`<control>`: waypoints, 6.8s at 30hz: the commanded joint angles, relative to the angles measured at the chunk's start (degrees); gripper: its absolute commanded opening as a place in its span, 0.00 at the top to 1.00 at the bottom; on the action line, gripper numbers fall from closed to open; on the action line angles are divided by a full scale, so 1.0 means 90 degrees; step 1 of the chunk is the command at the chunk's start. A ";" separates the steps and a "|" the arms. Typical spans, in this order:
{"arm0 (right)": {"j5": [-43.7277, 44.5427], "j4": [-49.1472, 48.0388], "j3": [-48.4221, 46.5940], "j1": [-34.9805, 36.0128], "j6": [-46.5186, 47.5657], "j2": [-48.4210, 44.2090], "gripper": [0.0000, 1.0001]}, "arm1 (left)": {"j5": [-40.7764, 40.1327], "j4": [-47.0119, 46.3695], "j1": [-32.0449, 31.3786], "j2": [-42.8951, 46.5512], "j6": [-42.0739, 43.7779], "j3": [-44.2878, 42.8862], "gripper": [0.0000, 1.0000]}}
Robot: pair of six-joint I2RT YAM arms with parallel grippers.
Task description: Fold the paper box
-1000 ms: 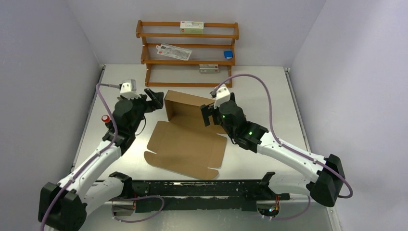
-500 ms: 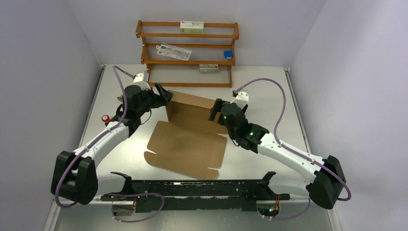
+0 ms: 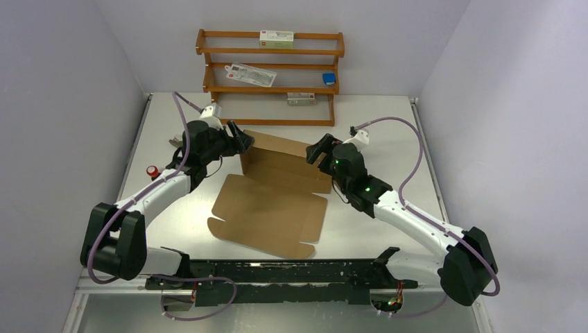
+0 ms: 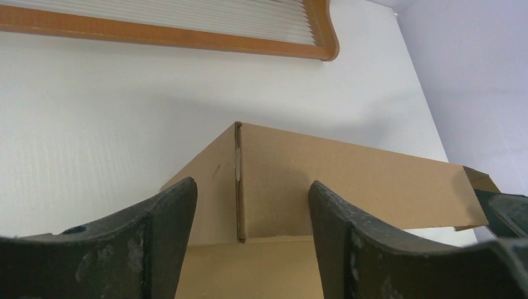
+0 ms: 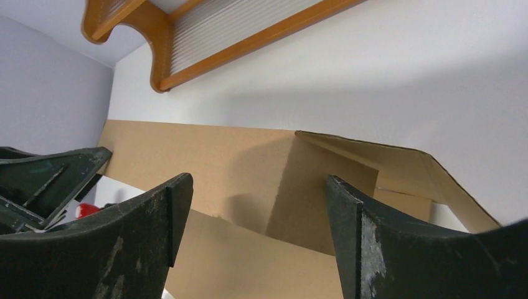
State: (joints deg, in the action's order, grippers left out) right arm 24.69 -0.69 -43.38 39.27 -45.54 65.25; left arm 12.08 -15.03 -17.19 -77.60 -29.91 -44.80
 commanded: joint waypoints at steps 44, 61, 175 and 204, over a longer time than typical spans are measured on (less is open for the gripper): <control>-0.2184 -0.2920 0.1788 -0.0974 0.1796 0.0021 0.07 | -0.0547 0.4322 0.0028 0.1510 0.1379 -0.1736 0.16; -0.1854 -0.6306 0.2563 -0.0964 0.1175 0.2624 0.20 | -0.1329 0.5332 -0.1938 -0.1270 0.2928 -0.4654 0.14; -0.6002 0.3308 -0.3985 -0.1795 0.9077 0.3504 0.88 | -0.0856 0.4492 -0.1752 -0.0674 0.3043 -0.3450 0.21; -0.6162 0.3294 -0.3813 -0.1785 0.9075 0.3283 0.89 | -0.4479 -0.0727 -0.4881 0.0883 0.1446 0.1313 0.17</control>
State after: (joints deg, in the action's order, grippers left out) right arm -29.45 28.84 -78.67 23.40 36.93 96.77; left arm -21.63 -2.02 -58.81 -64.90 -18.72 -35.75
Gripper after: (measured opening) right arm 0.107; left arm 0.818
